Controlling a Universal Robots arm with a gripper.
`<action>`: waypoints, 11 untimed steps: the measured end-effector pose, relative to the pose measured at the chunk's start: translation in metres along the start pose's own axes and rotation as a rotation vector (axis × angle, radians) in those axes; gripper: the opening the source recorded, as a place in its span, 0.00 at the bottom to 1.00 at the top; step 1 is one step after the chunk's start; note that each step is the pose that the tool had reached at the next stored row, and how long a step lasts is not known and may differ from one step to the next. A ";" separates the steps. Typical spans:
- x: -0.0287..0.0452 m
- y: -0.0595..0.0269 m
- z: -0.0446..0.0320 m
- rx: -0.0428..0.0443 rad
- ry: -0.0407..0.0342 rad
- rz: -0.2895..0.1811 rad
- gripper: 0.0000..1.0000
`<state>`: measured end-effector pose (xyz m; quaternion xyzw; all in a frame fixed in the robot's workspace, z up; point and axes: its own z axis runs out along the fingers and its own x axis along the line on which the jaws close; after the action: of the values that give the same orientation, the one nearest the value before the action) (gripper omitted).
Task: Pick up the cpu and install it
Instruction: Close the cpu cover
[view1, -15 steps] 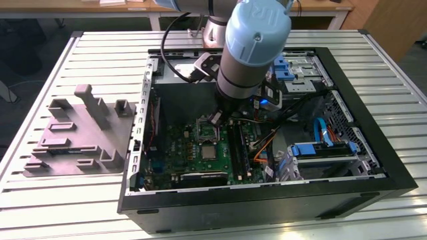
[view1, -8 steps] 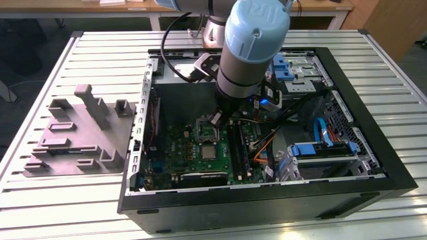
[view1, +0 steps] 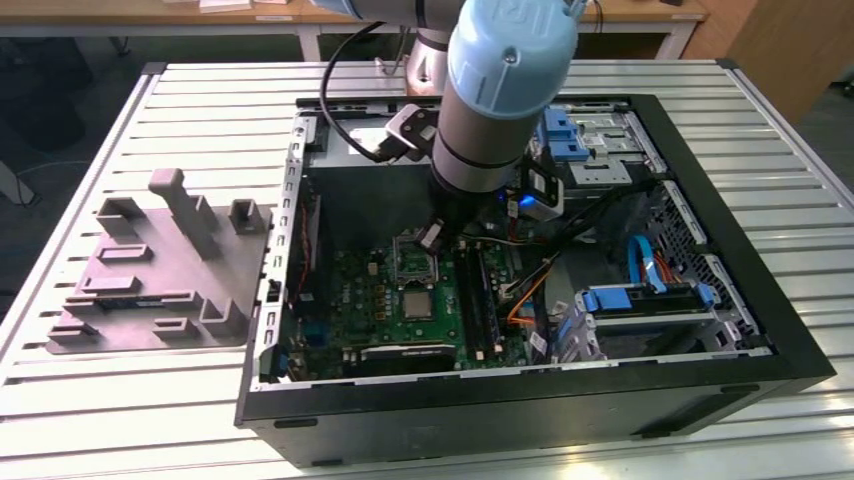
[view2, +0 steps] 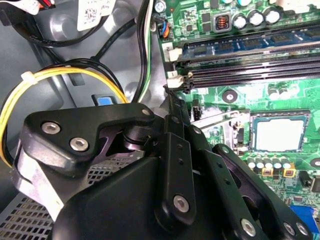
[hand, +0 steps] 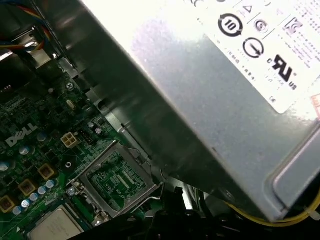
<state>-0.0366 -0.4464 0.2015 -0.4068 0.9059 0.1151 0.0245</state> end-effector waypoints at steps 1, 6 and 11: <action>0.0000 0.0003 -0.0007 0.0025 0.0028 0.000 0.11; -0.0002 0.0026 -0.0045 0.0166 0.0185 0.001 0.11; -0.0012 0.0044 -0.0107 0.0223 0.0249 0.002 0.11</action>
<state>-0.0386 -0.4452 0.2129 -0.4071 0.9077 0.0999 0.0176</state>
